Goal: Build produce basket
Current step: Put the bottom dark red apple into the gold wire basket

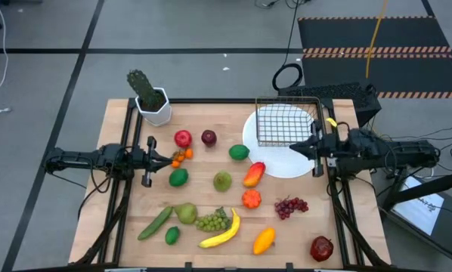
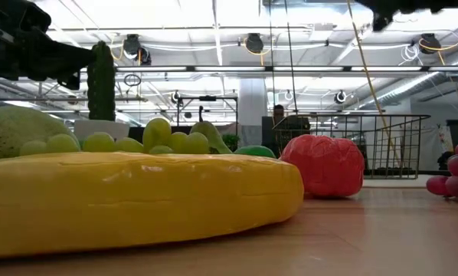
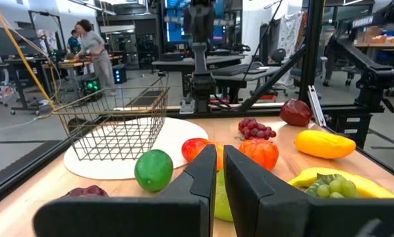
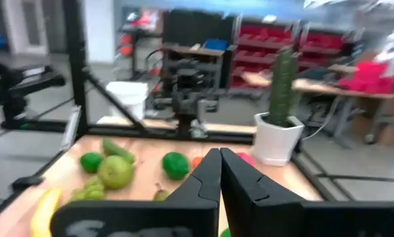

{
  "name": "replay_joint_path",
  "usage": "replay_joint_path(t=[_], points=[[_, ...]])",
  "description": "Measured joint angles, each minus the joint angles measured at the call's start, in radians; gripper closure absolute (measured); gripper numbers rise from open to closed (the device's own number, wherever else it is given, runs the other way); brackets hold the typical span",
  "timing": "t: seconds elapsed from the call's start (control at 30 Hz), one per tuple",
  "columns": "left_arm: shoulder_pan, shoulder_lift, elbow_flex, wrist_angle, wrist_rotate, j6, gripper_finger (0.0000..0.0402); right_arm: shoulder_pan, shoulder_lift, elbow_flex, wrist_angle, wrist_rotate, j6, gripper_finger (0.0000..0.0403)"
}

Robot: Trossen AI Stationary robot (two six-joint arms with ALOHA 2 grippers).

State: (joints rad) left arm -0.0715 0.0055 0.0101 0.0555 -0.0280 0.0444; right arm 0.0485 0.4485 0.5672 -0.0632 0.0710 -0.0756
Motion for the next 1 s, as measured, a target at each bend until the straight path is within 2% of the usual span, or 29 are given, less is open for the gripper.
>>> replay_joint_path(t=[0.17,0.53,0.7,0.87,1.0], points=[[0.0,0.0,0.0,0.0,0.0,0.0,0.0369,0.002,0.206,0.252,-0.131,-0.077,0.018,0.0403],[0.0,0.0,0.0,0.0,0.0,0.0,0.0369,0.061,0.596,0.853,-0.613,-0.069,0.038,0.0403],[0.0,0.0,0.0,0.0,0.0,0.0,0.0369,0.085,0.745,1.1,-0.798,-0.018,0.103,0.0403],[0.0,0.0,0.0,0.0,0.0,0.0,0.0369,0.086,0.85,1.286,-0.988,-0.02,0.186,0.0403],[0.0,0.0,0.0,0.0,0.0,0.0,0.0369,0.086,0.902,1.378,-1.075,-0.02,0.229,0.0403]])
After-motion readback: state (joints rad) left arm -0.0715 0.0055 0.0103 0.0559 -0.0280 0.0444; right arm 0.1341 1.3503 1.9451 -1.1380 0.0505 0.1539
